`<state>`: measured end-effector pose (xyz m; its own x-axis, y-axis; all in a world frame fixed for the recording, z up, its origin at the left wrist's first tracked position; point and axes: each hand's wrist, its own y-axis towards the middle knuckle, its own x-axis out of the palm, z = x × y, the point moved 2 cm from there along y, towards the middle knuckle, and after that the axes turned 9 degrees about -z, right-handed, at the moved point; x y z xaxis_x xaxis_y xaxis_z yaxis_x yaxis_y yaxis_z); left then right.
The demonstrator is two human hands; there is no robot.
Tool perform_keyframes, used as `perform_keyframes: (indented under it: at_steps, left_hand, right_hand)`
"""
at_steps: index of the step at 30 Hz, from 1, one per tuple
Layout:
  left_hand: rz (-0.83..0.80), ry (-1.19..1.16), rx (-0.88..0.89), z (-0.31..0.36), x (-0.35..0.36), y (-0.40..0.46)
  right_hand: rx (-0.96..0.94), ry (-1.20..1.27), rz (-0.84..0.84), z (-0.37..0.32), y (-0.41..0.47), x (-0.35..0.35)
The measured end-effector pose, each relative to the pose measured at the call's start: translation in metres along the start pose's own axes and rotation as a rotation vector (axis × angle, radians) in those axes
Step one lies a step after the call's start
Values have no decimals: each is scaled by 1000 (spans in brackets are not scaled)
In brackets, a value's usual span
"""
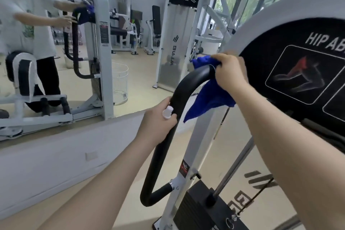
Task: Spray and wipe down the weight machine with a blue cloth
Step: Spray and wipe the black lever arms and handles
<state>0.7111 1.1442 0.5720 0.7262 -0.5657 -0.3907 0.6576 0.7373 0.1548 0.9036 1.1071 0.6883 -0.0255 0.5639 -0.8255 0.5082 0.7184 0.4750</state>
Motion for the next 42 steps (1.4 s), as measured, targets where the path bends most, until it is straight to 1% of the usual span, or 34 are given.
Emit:
perform_keyframes:
  at_steps: [4, 7, 9, 11, 13, 14, 16, 18, 19, 20, 22, 24, 26, 27, 28, 29, 30, 31, 32, 34, 35, 36, 37, 39, 41, 42]
  left_hand:
    - [2, -71, -27, -2, -2, -1]
    - [-6, -48, -34, -1, -3, 2]
    - [-3, -47, -54, -2, -1, 3]
    - [-1, -55, -46, -4, -1, 3]
    - [6, -56, -32, -5, 0, 1]
    - [20, -58, -29, -6, -1, 1]
    - [57, -67, -38, -10, -1, -2]
    - [114, -116, -73, -21, -2, -9]
    - [142, -163, -100, -30, -3, -14]
    - [173, -208, -126, -37, -5, -16]
    - [223, -239, -179, -54, -7, -20]
    - [267, -257, -246, -74, -4, -28]
    - [274, -252, -296, -88, 0, -35]
    - [269, -240, -323, -93, 1, -39]
    - [252, -217, -346, -98, 2, -46]
    - [237, -209, -367, -103, 2, -52]
    - [225, -201, -372, -108, 2, -56]
    - [214, -180, -375, -110, 0, -60]
    - [202, -147, -361, -113, 0, -62]
    - [192, -88, -343, -113, -2, -66]
    - [197, -91, -338, -112, -3, -67]
    - [201, -105, -332, -112, -4, -68]
    - [193, -111, -334, -113, -4, -71]
    - [147, -94, -331, -117, -2, -76]
    - [95, -73, -344, -124, 0, -85]
    - [79, -64, -349, -129, 0, -89]
  right_hand:
    - [-45, 125, 34, -28, -18, 10]
    - [-205, 26, 87, -43, -46, 17]
    - [-337, -37, 76, -46, -58, 25]
    - [-415, -41, 65, -42, -54, 25]
    - [-365, 36, 108, -37, -44, 22]
    - [-297, 101, 129, -33, -38, 24]
    - [-113, 305, 202, -31, -34, 26]
    - [1, 468, 291, -34, -41, 34]
    - [3, 473, 329, -37, -48, 42]
    - [-36, 449, 366, -42, -56, 46]
    - [-193, 310, 450, -50, -77, 64]
    - [-391, 141, 403, -51, -107, 97]
    - [-514, 78, 117, -37, -140, 141]
    - [-570, 6, -9, -25, -159, 162]
    - [-686, -94, -99, -18, -179, 178]
    - [-771, -225, -138, -14, -194, 188]
    - [-831, -293, -141, -8, -199, 191]
    - [-857, -316, -90, -9, -193, 185]
    - [-844, -337, -9, -14, -179, 174]
    - [-736, -360, 232, -33, -145, 137]
    - [-694, -367, 334, -40, -131, 122]
    - [-673, -379, 399, -45, -122, 113]
    - [-644, -358, 408, -46, -121, 115]
    - [-578, -235, 338, -43, -134, 138]
    - [-516, -142, 180, -27, -162, 178]
    - [-531, -147, 71, -18, -179, 201]
